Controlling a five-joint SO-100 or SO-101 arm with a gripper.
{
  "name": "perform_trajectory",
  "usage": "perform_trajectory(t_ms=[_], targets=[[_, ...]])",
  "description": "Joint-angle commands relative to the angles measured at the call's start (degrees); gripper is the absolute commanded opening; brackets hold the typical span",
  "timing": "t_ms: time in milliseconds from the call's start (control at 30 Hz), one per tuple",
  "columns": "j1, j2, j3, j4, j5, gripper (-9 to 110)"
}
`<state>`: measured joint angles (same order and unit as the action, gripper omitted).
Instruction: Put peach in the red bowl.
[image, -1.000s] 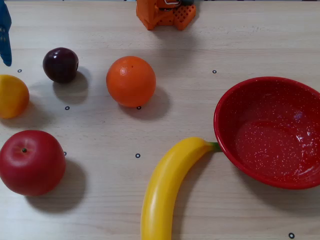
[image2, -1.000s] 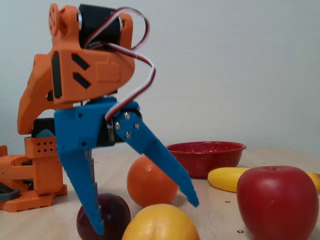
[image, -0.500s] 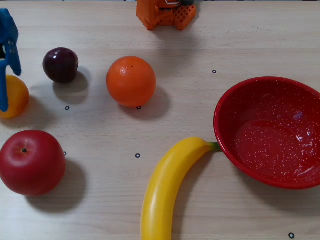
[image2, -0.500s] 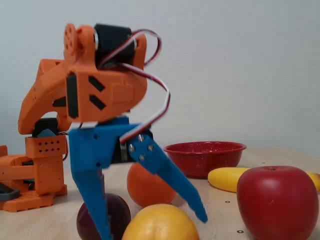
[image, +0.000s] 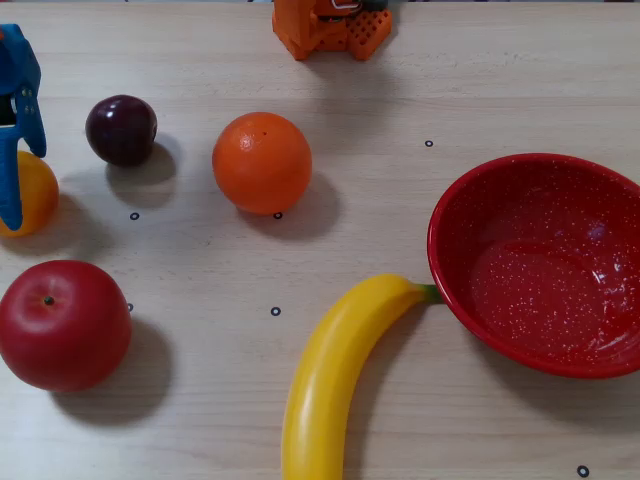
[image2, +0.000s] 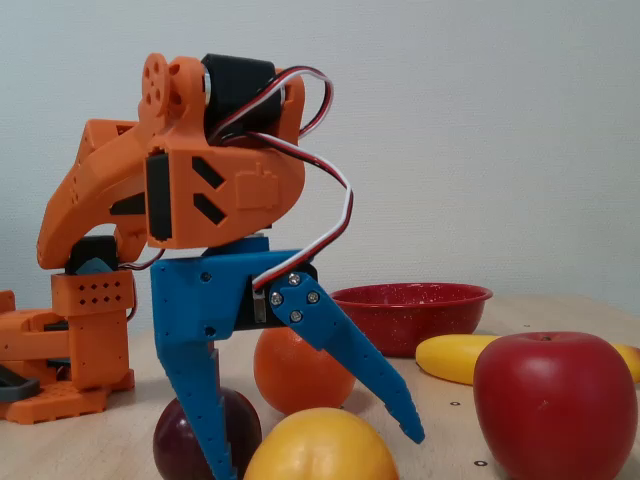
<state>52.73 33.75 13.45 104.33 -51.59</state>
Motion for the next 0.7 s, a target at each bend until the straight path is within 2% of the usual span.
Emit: perform_trajectory(t_ms=[0, 667], targets=[[-0.79, 3.16, -2.72, -1.41, 1.05, 44], [1.05, 2.02, -0.79, -6.77, 0.26, 43]])
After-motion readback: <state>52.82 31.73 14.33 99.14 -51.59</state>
